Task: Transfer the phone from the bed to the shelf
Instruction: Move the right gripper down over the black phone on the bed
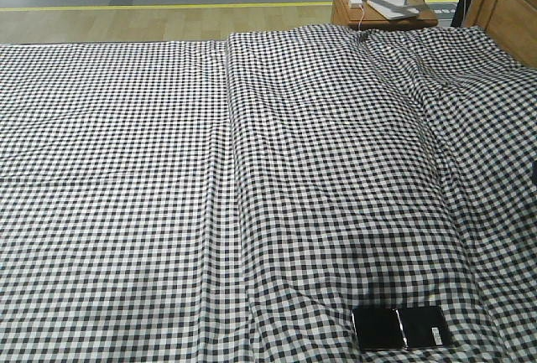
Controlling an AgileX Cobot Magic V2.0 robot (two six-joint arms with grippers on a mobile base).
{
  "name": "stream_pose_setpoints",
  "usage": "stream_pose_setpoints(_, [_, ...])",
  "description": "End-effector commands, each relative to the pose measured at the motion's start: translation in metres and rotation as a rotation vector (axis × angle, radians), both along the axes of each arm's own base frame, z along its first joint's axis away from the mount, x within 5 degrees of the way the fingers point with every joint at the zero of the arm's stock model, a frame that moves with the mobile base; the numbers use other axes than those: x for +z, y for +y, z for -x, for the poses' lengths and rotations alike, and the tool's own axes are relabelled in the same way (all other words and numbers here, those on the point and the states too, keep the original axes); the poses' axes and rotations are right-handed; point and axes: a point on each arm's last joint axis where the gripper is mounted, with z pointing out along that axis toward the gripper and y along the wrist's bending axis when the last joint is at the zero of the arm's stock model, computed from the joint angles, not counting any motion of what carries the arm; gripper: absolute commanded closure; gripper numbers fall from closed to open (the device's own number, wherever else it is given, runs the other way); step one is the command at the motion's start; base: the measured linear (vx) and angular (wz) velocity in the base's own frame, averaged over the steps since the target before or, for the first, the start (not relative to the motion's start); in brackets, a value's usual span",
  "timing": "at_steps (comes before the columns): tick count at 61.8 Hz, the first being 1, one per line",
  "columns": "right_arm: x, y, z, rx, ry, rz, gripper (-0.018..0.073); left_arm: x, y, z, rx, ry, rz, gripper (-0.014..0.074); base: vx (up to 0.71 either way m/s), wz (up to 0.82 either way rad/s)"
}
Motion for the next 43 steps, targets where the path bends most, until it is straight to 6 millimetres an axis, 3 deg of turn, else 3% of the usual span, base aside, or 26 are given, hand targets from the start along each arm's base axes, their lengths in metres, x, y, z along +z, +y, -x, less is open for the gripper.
stream_pose_setpoints(1, [0.014,-0.009,-0.01,-0.044,0.001,0.016,-0.0144,0.015,0.0,0.002,-0.004,-0.104,0.017,0.0595,0.0,0.0])
stream_pose_setpoints(7, [0.012,-0.021,-0.025,-0.084,0.035,0.022,-0.0141,0.015,0.0,0.002,-0.004,-0.104,0.017,0.0595,0.0,0.0])
stream_pose_setpoints(18, [-0.016,-0.055,-0.052,-0.146,0.159,0.012,-0.0127,0.015,0.0,0.002,-0.004,-0.104,0.017,0.0595,0.0,0.0])
stream_pose_setpoints(43, [-0.11,-0.124,-0.113,-0.152,0.34,-0.205,-0.0103,0.015,0.0,0.002,-0.004,-0.104,0.017,0.0595,0.0,0.0])
